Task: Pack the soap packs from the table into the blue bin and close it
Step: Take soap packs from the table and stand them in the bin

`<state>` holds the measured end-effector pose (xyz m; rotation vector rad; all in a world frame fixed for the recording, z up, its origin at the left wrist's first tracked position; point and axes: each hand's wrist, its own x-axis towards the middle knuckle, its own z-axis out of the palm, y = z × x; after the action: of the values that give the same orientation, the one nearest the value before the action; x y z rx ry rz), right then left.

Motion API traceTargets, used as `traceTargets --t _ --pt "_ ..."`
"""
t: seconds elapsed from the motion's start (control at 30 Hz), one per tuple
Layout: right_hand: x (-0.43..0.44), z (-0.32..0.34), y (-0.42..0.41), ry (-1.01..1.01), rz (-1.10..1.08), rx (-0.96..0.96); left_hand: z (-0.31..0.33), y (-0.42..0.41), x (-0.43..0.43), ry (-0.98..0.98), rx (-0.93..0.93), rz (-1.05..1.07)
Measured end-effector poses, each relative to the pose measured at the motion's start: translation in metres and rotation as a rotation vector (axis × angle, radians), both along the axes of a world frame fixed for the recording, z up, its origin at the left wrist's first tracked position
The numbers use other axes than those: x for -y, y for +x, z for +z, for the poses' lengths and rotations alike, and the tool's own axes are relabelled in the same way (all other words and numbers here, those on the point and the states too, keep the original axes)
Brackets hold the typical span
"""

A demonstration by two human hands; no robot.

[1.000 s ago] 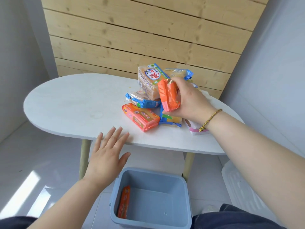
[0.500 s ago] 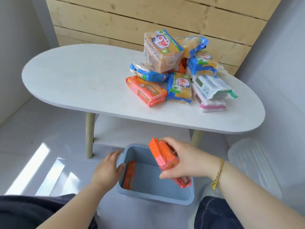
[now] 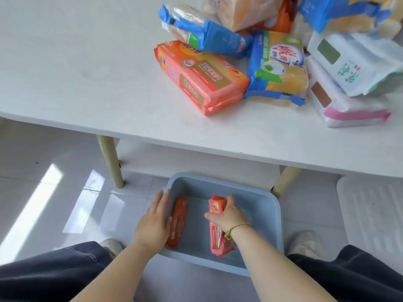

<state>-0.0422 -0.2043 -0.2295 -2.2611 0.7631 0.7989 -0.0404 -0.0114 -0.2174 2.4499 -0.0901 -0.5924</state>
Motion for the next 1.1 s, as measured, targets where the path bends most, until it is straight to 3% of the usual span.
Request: traceTargets --t 0.27,0.63,0.7,0.77,0.83,0.93,1.1 --pt "-0.02 -0.055 0.009 -0.138 -0.063 -0.135 -0.011 0.0 -0.004 -0.05 0.024 0.017" --pt "-0.023 -0.062 0.026 -0.173 -0.059 -0.255 -0.016 0.003 -0.01 -0.075 0.026 -0.037" --pt "-0.028 -0.054 0.027 -0.307 -0.049 -0.181 -0.016 0.004 -0.009 -0.069 0.022 -0.035" --pt "-0.038 -0.047 0.025 -0.364 -0.074 0.04 -0.017 0.004 -0.009 -0.088 0.022 -0.023" --pt "-0.057 -0.043 0.021 -0.182 -0.078 0.16 -0.017 0.005 -0.008 -0.112 0.027 -0.011" --pt "-0.09 -0.045 0.018 0.115 -0.047 0.045 -0.018 0.005 -0.008 -0.119 0.029 -0.007" --pt "-0.093 -0.054 0.025 0.249 -0.174 -0.091 -0.019 0.005 -0.007 -0.13 0.011 0.006"
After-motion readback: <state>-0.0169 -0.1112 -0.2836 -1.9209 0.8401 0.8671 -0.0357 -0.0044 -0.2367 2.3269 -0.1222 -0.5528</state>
